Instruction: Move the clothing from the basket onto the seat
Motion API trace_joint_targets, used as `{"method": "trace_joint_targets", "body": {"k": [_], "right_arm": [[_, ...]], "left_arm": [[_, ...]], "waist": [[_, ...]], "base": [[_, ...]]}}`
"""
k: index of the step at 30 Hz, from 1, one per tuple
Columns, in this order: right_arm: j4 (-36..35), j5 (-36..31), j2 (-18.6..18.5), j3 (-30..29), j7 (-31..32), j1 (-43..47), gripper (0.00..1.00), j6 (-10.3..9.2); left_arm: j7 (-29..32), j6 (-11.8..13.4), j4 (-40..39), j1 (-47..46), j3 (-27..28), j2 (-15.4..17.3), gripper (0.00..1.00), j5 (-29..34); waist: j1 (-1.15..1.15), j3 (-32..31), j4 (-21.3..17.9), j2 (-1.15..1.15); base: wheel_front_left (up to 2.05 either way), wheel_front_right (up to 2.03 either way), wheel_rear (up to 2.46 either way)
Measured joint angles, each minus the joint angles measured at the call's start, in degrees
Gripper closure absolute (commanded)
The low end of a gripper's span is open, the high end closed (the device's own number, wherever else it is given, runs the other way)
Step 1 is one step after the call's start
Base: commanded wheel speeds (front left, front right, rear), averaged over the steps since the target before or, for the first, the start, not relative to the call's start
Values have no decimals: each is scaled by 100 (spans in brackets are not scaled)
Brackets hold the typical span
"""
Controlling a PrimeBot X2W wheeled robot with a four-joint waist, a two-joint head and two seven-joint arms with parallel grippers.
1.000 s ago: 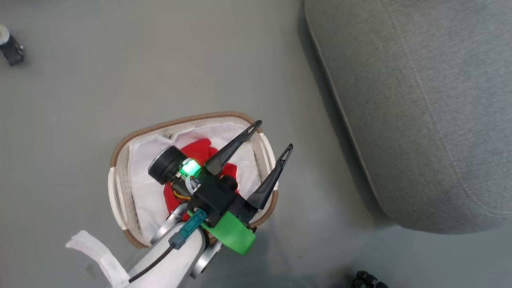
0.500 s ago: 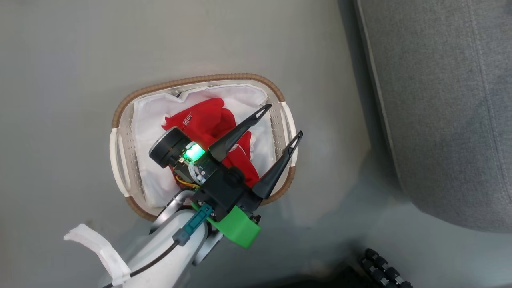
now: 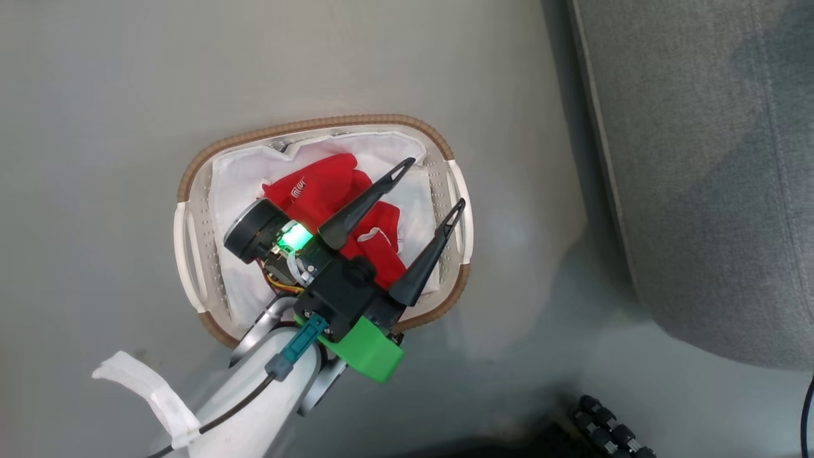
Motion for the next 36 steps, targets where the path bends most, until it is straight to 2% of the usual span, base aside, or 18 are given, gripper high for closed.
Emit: {"method": "trace_joint_targets", "body": {"k": [10,22,30,36], "right_arm": [[-965,398,261,472,-8,1020,0,0],[-1382,754,391,964,-8,1803,0,0],[-1617,1069,511,1385,-9,2009,0,0],[-1801,1348,789,1634,-8,2515,0,0]], "left_arm": [[0,41,47,132,190,-48,0,-102],[0,-3,357,477,642,-252,0,-396],[0,42,647,860,1271,-476,0,-479],[0,97,745,1355,1879,-561,0,-514]], "waist": [[0,-383,-164,0],[-1,-1220,-217,0],[-1,-1933,-42,0],[-1,-2426,214,0]], "base": [[0,0,0],[0,0,0],[0,0,0],[0,0,0]]}}
